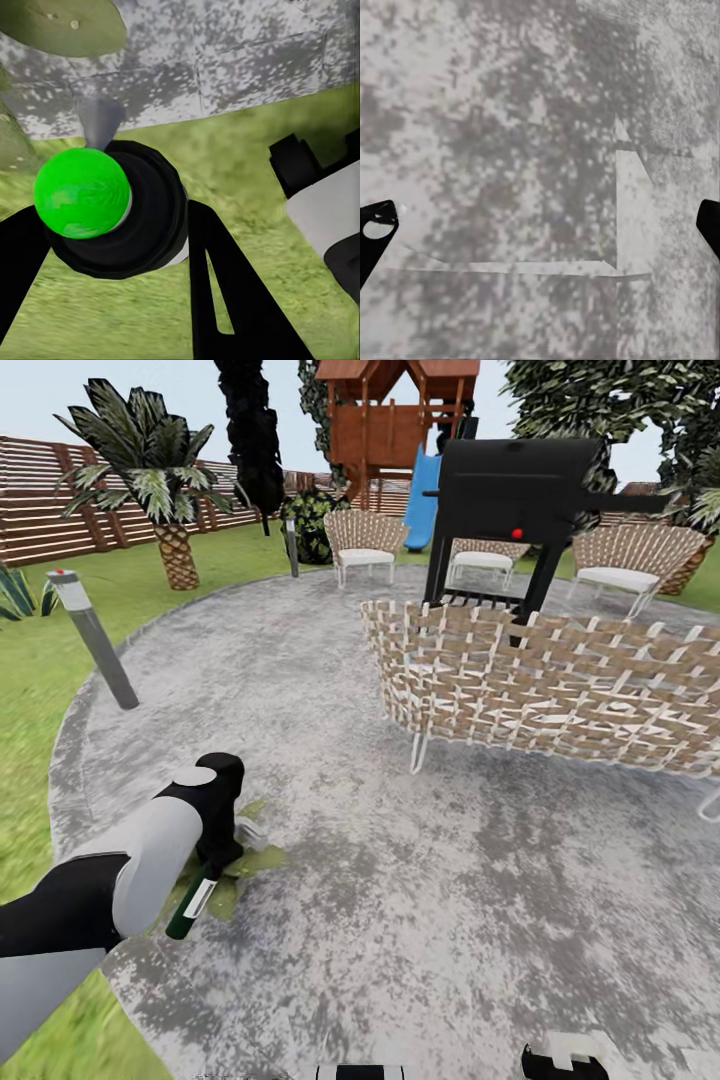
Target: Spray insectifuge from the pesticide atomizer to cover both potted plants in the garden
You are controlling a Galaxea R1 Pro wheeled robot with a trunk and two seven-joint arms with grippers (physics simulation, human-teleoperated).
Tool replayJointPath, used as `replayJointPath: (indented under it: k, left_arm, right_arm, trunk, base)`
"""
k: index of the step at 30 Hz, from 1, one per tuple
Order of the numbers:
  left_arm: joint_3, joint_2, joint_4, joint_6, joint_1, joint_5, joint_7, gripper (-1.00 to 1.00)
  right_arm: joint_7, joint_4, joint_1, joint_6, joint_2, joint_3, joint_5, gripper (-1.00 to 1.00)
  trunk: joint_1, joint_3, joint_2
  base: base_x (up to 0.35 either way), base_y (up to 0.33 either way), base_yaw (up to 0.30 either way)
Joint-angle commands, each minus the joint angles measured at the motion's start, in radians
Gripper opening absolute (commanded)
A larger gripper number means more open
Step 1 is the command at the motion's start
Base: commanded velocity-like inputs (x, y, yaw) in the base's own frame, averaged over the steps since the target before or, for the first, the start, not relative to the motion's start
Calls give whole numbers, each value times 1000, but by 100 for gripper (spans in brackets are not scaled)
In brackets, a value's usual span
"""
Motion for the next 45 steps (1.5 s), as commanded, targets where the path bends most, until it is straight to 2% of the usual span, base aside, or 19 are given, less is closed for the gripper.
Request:
replayJointPath:
  k: [1, 5, 9, 14, 18, 22, 26, 31, 34, 35, 45]
  left_arm:
    - [7, -1, 0, 11, -1, -11, -7, -100]
    - [7, 3, -6, 11, 5, -15, -7, -100]
    - [0, 7, -13, 12, 66, -16, -7, -100]
    - [7, 21, -36, 14, 105, -14, -7, -100]
    - [14, 55, -117, 22, 161, -7, -7, -100]
    - [16, 71, -236, 34, 226, -6, -7, -100]
    - [16, 71, -257, 81, 263, -4, -7, -100]
    - [19, 58, -258, 92, 270, 2, -7, -100]
    - [17, 55, -258, 93, 275, 65, -7, -100]
    - [18, 55, -258, 93, 276, 71, -7, -100]
    - [18, 55, -259, 93, 277, 77, -7, -100]
  right_arm:
    - [-2, 1, 0, -3, 0, -8, 10, 100]
    - [-1, 1, 0, -3, -2, -9, 11, 100]
    - [-1, 1, 0, -3, -10, -8, 12, 100]
    - [-1, 1, 0, -3, -12, -8, 12, 100]
    - [-1, 0, 0, -3, -11, -8, 11, 100]
    - [-2, 0, 0, -3, -10, -9, 10, 100]
    - [-2, 0, 0, -3, -9, -8, 10, 100]
    - [-2, 0, 0, -3, -9, -9, 10, 100]
    - [-2, 0, 0, -3, -9, -9, 10, 100]
    - [-2, 0, 0, -3, -9, -9, 10, 100]
    - [-2, 0, 0, -3, -8, -8, 9, 100]
  trunk:
    - [0, -1, 0]
    - [0, -1, 0]
    - [0, -1, 0]
    - [0, -1, 0]
    - [0, -1, 0]
    - [0, -1, 0]
    - [0, -1, 0]
    - [0, -1, 0]
    - [0, -1, 0]
    - [0, -1, 0]
    - [0, -2, 0]
  base:
    - [0, -278, 131]
    - [0, -278, 40]
    - [0, -278, 3]
    - [0, -181, 0]
    - [0, -20, 5]
    - [0, -2, 176]
    - [0, 0, 265]
    - [71, -43, 232]
    - [227, -156, 28]
    - [243, -165, 4]
    - [244, -185, 36]
